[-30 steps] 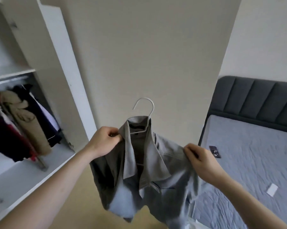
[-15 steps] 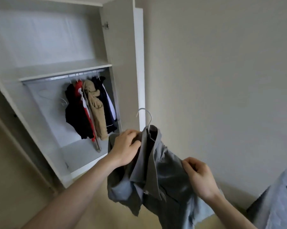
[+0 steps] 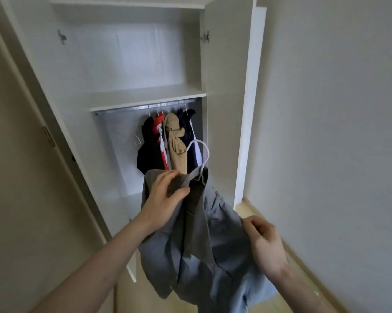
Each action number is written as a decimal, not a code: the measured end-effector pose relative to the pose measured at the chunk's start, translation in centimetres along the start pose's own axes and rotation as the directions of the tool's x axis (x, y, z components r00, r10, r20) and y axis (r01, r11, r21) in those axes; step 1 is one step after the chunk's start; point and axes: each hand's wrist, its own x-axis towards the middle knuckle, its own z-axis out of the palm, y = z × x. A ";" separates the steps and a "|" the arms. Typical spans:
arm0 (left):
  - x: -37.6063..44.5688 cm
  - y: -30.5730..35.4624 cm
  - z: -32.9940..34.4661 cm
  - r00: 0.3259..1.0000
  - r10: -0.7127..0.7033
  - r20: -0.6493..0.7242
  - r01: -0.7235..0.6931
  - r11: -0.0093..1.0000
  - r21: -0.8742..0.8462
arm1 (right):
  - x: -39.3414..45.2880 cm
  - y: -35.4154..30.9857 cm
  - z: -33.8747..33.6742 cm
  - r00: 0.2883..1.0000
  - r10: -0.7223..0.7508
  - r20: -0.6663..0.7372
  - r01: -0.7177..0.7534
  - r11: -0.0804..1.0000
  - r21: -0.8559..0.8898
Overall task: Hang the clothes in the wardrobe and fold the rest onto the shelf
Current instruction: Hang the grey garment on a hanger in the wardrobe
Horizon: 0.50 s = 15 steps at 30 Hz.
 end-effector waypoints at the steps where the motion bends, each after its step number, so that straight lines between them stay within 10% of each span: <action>1: 1.1 -0.2 0.0 1.000 0.000 -0.012 0.000 1.000 -0.010 | 1.7 -0.1 0.0 1.000 -0.001 0.016 0.001 1.000 0.002; 15: 12.8 -5.6 -3.7 0.973 -0.080 -0.216 0.084 0.996 0.010 | 21.4 0.8 6.7 0.982 0.017 0.187 -0.013 1.000 -0.021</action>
